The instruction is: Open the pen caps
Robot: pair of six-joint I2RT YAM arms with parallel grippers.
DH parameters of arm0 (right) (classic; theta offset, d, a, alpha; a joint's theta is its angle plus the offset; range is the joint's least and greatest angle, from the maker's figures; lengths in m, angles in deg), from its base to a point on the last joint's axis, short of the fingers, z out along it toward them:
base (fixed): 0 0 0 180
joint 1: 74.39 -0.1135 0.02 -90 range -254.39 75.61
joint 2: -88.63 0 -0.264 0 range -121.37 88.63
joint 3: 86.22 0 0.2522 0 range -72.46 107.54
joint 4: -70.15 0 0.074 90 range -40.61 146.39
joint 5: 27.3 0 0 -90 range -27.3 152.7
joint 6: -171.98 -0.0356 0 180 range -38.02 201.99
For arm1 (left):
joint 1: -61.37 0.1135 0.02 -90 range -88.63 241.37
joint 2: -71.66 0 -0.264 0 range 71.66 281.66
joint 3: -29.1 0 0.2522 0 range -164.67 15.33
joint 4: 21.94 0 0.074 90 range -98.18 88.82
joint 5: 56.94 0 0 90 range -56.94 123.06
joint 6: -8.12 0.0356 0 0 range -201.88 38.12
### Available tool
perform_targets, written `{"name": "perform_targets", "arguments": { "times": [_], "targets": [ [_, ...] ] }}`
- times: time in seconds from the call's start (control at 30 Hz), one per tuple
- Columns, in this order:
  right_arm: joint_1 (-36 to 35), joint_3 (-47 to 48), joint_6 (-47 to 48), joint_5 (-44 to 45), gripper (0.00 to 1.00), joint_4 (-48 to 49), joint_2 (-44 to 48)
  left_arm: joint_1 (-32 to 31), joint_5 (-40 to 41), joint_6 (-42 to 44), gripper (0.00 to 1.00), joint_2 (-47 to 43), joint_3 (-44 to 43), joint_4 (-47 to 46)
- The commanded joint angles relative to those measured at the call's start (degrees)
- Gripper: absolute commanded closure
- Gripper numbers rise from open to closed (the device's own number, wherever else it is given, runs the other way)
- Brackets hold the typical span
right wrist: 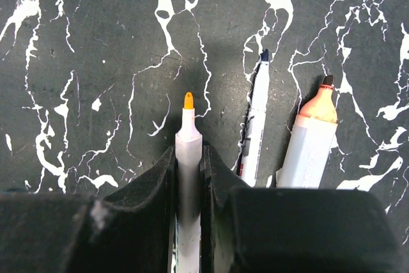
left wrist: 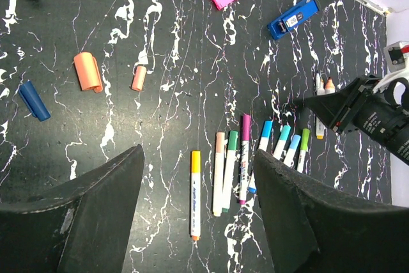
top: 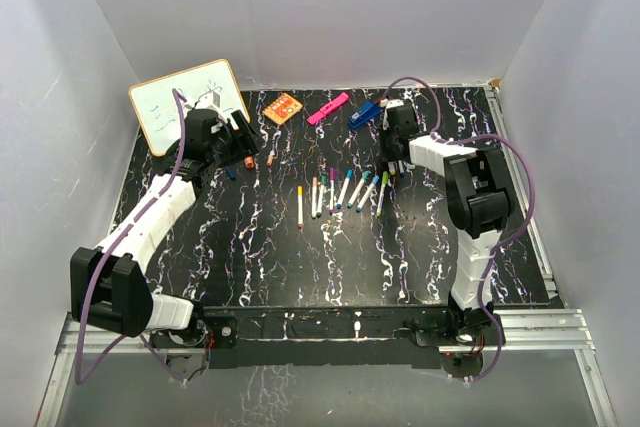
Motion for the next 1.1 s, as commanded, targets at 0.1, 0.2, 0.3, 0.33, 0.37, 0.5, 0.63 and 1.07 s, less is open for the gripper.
{"name": "perform_targets", "arguments": {
  "times": [0.1,0.2,0.3,0.33,0.37,0.5,0.63,1.07],
  "targets": [
    [-0.1,3.5,0.0,0.2,0.8,0.2,-1.7,0.2,-0.5,-0.3,0.32,-2.3,0.6,-0.7],
    [-0.1,3.6,-0.1,0.6,0.71,0.2,-1.7,0.2,-0.5,-0.3,0.32,-2.4,0.7,-0.8],
    [-0.1,3.8,-0.2,0.8,0.7,0.2,-1.5,0.2,-0.5,-0.3,0.32,-2.4,0.8,-0.8],
    [-0.1,3.8,-0.2,0.9,0.7,0.2,-1.5,0.2,-0.5,-0.3,0.32,-2.3,0.8,-0.8],
    [-0.1,3.8,-0.2,1.0,0.69,0.2,-1.2,0.2,-0.5,-0.3,0.32,-2.3,0.7,-0.9],
    [-0.2,3.2,-0.6,0.0,0.64,0.9,1.0,0.2,-0.4,-0.4,0.32,-2.5,0.9,-1.1],
    [-0.4,1.6,-1.0,-0.1,0.59,2.6,5.9,0.2,-0.4,-0.8,0.32,-2.2,1.1,-1.2],
    [-8.1,-3.7,-12.9,10.1,0.43,-12.3,19.8,0.2,-5.1,-3.9,0.01,-1.2,3.2,-5.3]
  ]
}}
